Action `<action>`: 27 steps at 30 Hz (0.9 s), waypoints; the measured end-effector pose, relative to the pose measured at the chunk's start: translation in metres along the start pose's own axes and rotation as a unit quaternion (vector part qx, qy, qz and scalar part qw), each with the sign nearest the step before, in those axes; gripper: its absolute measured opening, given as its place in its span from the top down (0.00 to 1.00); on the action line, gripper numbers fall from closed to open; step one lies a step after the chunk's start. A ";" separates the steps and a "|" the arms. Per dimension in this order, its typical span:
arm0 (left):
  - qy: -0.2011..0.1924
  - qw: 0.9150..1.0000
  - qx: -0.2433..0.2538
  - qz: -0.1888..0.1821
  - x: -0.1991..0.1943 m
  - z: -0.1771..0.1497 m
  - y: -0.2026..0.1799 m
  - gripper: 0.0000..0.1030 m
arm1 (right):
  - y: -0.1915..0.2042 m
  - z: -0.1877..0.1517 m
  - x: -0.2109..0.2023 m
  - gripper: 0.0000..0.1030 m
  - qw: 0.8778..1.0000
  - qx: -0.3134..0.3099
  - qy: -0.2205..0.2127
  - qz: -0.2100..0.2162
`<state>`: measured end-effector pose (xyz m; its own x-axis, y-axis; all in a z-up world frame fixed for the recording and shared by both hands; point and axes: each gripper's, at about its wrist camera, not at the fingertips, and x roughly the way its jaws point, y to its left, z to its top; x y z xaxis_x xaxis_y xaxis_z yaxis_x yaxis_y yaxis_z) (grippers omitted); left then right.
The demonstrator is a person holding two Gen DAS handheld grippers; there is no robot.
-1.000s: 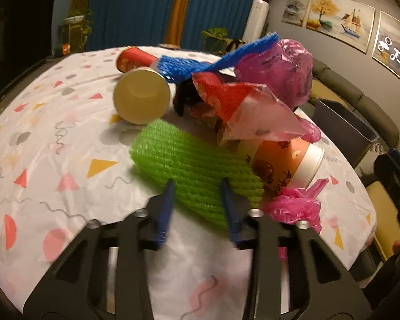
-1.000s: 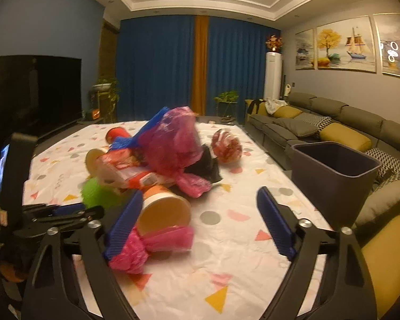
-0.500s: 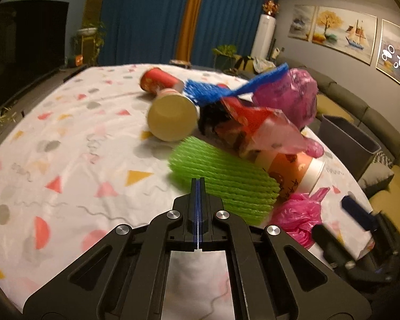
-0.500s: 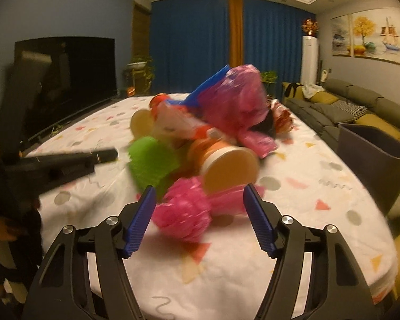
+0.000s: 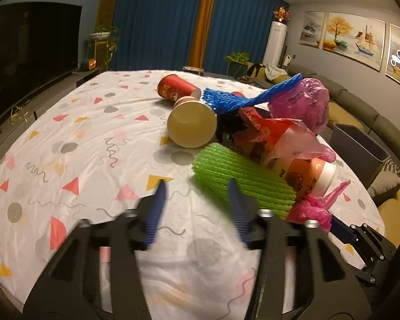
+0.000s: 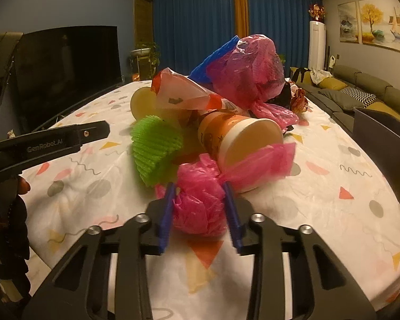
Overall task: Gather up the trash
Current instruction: 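Grasp the green foam net with the left gripper while the right gripper grasps the pink bag, then lift the green net and pink bag with both grippers over the grey bin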
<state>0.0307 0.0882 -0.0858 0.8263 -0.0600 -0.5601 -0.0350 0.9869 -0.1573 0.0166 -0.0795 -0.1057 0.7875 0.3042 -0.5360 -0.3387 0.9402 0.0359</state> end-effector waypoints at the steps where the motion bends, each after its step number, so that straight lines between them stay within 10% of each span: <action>1: -0.003 1.000 0.002 -0.003 -0.001 0.000 -0.003 0.38 | -0.002 0.000 -0.001 0.71 1.000 0.002 -0.001 0.002; 16: 0.061 0.997 0.051 -0.013 0.035 -0.011 -0.053 0.32 | -0.037 0.005 -0.043 0.74 0.998 0.026 -0.050 -0.020; 22: 0.098 0.995 0.028 -0.012 0.051 -0.009 -0.043 0.79 | -0.041 0.006 -0.042 0.74 0.998 0.033 -0.050 -0.017; 27: 0.087 0.996 0.015 -0.016 0.047 -0.008 -0.035 0.91 | -0.041 0.006 -0.044 0.74 0.998 0.034 -0.052 -0.016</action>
<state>0.0661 0.0497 -0.1127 0.7165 -0.1133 -0.6883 0.0089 0.9881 -0.1534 -0.0009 -0.1308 -0.0791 0.8479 0.2842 -0.4476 -0.2787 0.9571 0.0797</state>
